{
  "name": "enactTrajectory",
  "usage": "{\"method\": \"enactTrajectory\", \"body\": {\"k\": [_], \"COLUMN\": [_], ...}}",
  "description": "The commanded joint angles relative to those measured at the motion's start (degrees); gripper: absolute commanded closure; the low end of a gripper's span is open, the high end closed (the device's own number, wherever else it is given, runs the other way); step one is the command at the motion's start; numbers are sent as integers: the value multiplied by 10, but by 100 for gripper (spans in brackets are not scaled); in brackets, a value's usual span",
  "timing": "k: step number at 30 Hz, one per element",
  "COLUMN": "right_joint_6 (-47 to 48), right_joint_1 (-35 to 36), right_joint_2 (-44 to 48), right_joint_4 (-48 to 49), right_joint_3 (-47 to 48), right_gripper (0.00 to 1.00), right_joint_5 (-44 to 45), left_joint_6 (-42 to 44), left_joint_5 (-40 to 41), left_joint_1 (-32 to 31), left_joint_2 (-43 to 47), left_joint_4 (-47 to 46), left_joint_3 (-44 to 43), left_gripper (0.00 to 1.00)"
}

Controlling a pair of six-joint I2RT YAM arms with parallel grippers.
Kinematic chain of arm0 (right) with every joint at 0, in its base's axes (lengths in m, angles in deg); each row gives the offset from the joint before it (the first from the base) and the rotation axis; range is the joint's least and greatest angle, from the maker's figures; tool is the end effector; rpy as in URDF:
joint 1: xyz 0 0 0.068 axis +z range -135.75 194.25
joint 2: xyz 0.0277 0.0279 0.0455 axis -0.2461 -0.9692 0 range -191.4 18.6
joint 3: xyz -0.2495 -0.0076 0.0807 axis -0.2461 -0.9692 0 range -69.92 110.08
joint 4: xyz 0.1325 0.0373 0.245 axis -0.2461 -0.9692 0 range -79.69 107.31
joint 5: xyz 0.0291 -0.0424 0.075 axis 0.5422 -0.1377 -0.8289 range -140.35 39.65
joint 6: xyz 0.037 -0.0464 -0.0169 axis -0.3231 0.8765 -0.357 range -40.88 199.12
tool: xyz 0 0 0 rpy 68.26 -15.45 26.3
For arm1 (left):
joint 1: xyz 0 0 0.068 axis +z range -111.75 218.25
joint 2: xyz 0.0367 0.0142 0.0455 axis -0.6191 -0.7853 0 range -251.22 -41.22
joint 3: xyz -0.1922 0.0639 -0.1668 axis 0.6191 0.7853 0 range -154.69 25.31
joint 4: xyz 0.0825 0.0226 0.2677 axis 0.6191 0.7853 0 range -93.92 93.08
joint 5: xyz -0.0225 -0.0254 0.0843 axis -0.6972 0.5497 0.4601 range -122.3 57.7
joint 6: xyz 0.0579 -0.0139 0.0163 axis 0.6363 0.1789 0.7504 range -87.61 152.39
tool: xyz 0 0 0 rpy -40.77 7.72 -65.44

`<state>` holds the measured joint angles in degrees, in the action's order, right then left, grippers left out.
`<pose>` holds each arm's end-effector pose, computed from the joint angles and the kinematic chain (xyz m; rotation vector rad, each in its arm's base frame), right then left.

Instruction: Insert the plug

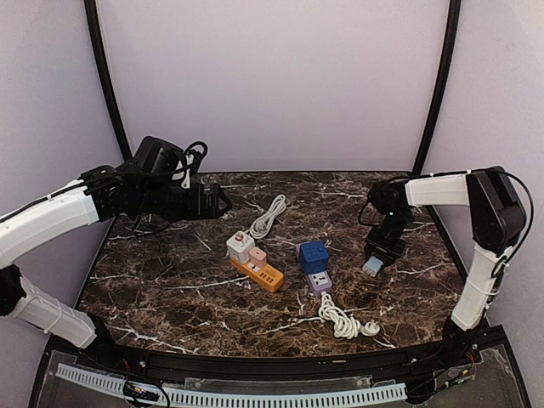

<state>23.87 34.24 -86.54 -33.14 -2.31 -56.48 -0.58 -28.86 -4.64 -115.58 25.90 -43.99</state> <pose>0.3157 0.1201 0.1234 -0.9358 -2.9553 -0.1649 0.2369 -0.2162 0.3248 0.1602 2.2562 -0.6719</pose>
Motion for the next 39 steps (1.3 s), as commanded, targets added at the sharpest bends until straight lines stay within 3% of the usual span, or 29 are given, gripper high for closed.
{"method": "enactTrajectory", "body": {"k": [1,3,7,19,27,32,39], "right_joint_6": [7,11,17,9,-20,-52,-101], "right_joint_1": [-3,-3,-3,-2,5,21,52], "right_joint_2": [-5,-1,14,90,152,183,205], "right_joint_4": [9,11,9,-13,-3,14,32], "right_joint_3": [5,9,21,77,100,110,141], "right_gripper": [74,88,100,100,100,100,100], "right_joint_5": [-4,-7,-8,-12,-45,-61,-82], "left_joint_6": [8,9,12,9,-8,-2,16], "left_joint_5": [-6,-5,-6,-41,-125,-133,-143], "left_joint_1": [2,2,2,2,-2,-23,-50], "left_joint_2": [0,0,2,-15,-33,-47,-72], "left_joint_4": [-5,-5,-6,-11,-78,-115,-147], "left_joint_3": [-9,-9,-10,-28,-25,-32,-56], "left_gripper": [0,0,0,0,0,0,8]}}
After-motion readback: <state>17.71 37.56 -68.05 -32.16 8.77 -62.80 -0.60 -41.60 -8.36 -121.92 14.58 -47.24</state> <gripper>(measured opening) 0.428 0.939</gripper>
